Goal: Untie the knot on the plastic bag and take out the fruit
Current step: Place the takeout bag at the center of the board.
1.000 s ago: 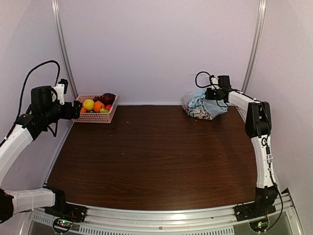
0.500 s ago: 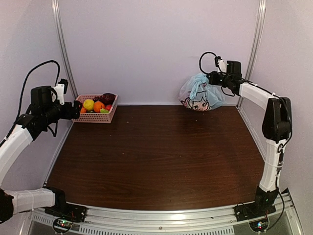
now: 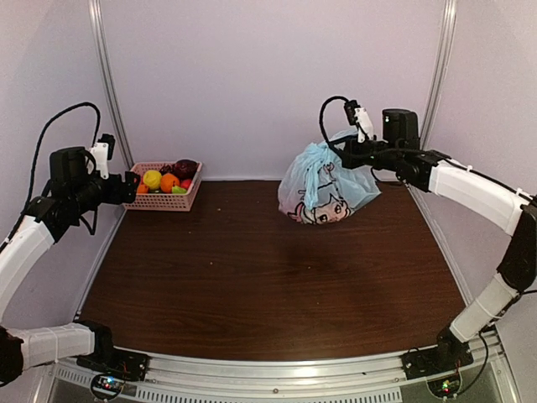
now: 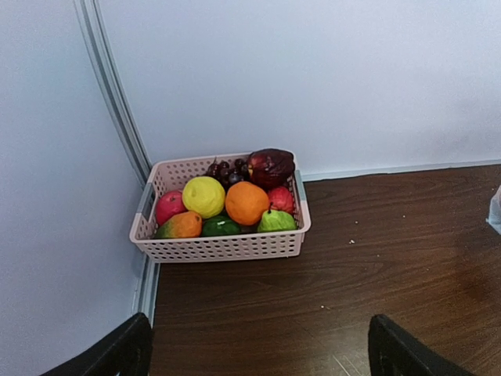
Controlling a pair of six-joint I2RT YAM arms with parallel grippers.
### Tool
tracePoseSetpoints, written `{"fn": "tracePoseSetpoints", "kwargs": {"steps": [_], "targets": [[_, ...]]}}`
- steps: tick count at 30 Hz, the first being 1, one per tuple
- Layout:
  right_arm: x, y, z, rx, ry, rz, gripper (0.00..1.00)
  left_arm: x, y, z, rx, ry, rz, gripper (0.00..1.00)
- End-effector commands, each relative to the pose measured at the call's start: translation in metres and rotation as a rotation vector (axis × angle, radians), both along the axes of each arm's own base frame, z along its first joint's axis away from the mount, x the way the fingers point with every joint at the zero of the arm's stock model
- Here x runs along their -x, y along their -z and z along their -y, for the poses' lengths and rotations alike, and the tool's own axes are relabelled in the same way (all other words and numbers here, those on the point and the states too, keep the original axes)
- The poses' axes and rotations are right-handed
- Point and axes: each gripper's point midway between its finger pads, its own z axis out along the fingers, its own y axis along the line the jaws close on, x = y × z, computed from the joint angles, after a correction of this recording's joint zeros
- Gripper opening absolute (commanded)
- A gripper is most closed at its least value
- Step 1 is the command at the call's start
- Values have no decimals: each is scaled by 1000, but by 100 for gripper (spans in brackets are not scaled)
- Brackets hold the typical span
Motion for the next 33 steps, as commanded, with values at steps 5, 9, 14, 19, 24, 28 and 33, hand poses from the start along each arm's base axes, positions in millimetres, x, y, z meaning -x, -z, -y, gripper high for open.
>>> {"fn": "tracePoseSetpoints", "kwargs": {"steps": [5, 9, 14, 19, 24, 28, 33], "targets": [[103, 17, -71, 4, -191, -5, 0, 1, -10, 1, 11, 11, 36, 97], [132, 31, -92, -42, -249, -42, 0, 1, -11, 1, 11, 10, 38, 97], [160, 57, -114, -70, -301, -105, 0, 1, -10, 2, 15, 16, 37, 98], [174, 83, -120, -36, -303, -148, 0, 1, -9, 4, 19, 24, 36, 98], [178, 102, -115, -8, -282, -177, 0, 0, -8, 5, 20, 28, 34, 97], [178, 111, -111, 3, -265, -185, 0, 1, -8, 8, 22, 50, 35, 97], [175, 116, -103, 20, -221, -184, 34, 2, -8, 24, 47, 133, 35, 96]]}}
